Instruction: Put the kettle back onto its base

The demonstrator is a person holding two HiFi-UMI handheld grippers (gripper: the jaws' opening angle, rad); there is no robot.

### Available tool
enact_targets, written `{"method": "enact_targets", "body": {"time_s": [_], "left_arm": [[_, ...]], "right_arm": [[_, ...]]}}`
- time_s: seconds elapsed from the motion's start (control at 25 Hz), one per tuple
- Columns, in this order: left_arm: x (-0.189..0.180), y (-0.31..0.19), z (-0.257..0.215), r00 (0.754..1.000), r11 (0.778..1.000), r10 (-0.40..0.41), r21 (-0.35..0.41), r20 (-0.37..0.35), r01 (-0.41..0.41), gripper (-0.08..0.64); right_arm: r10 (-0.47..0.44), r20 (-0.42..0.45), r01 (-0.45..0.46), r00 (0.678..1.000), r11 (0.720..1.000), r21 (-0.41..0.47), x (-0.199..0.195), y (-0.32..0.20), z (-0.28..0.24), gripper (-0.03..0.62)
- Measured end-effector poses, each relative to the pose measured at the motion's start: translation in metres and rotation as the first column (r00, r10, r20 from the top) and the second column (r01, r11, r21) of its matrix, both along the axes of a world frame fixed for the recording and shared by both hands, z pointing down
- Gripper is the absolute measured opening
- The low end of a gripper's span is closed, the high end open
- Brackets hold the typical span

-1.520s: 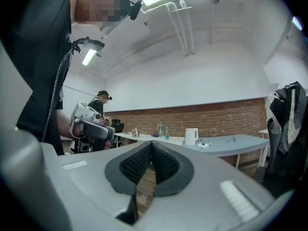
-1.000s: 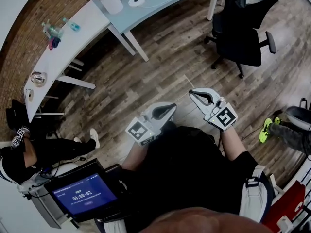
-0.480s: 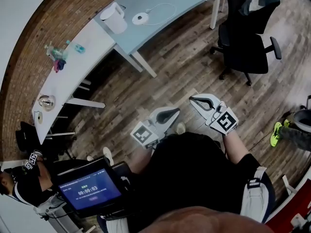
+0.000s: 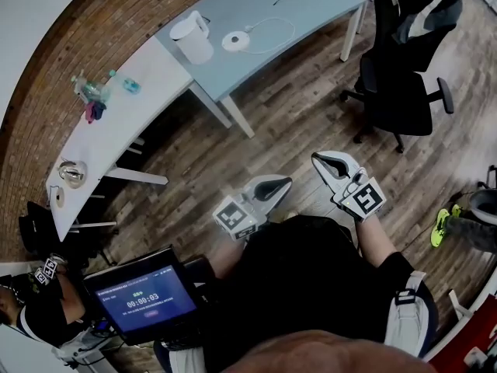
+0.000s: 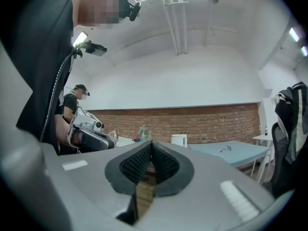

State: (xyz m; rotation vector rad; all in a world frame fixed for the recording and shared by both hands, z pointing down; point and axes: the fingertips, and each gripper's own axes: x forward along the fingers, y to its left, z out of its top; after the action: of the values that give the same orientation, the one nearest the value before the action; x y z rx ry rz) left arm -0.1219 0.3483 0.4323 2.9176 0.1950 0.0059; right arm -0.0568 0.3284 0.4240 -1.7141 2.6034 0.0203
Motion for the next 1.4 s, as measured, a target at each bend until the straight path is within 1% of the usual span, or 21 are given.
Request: {"method": "enact_targets", "body": {"time_s": [0.2,0.36,0.48,0.6,0.72,0.8,0.88,0.96,1.04,1.2,1.32,1.4], "left_arm": [[-0.015,-0.017,0.007,1.000,0.999,0.003,0.032,0.003,-0.003,0.002],[-0.023,-0.029,0.017,1.000,1.000,-0.025,0.018,-0.011,0.025,0.002],[-0.025,-0.035,0.026,1.000,1.000,-0.029,0.001,-0.001,0.029,0.002],[-0.019,-0.038,0.031,1.000,1.000,-0.025,-0.011,0.011,0.025,0.002],[-0.010,-0.046,0.033,0.999,1.000,-0.031,-0.002,0.021,0.031,0.002],[-0.002,-0.056,0.034,0.999,0.999,-0.049,0.002,0.024,0.049,0.002],[0.007,-0.066,0.035,0.997,0.998,-0.068,0.002,0.028,0.068,0.002],[0.017,-0.075,0.033,0.997,0.997,-0.075,0.004,0.036,0.075,0.002],[0.027,-0.087,0.029,0.996,0.997,-0.083,0.015,0.042,0.082,0.002],[0.058,-0.122,0.011,0.989,0.990,-0.139,0.045,0.052,0.137,0.002],[0.084,-0.135,0.007,0.987,0.983,-0.156,0.102,0.042,0.151,0.002],[0.099,-0.146,0.005,0.984,0.978,-0.176,0.117,0.029,0.172,0.002]], "right_arm": [[-0.034,-0.018,0.034,0.999,0.999,-0.012,-0.022,-0.022,0.003,0.005],[-0.075,-0.046,0.074,0.996,0.997,-0.030,-0.033,-0.031,0.011,0.005],[-0.093,-0.049,0.091,0.994,0.995,-0.040,-0.036,-0.038,0.014,0.005],[-0.096,-0.042,0.095,0.994,0.995,-0.037,-0.030,-0.043,0.013,0.005],[-0.088,0.002,0.088,0.996,0.995,-0.036,-0.017,-0.050,0.015,0.005],[-0.092,0.034,0.093,0.995,0.995,-0.035,-0.007,-0.058,0.018,0.005],[-0.109,0.039,0.111,0.993,0.993,-0.039,0.000,-0.071,0.020,0.005],[-0.147,0.034,0.148,0.989,0.988,-0.034,0.005,-0.085,0.018,0.005],[-0.203,0.030,0.203,0.979,0.979,-0.028,0.008,-0.098,0.014,0.005],[-0.280,-0.025,0.279,0.960,0.960,-0.038,0.023,-0.124,0.012,0.005],[-0.328,-0.016,0.327,0.945,0.944,-0.034,0.042,-0.132,0.011,0.005],[-0.351,-0.009,0.350,0.936,0.935,-0.050,0.056,-0.138,0.015,0.005]]}}
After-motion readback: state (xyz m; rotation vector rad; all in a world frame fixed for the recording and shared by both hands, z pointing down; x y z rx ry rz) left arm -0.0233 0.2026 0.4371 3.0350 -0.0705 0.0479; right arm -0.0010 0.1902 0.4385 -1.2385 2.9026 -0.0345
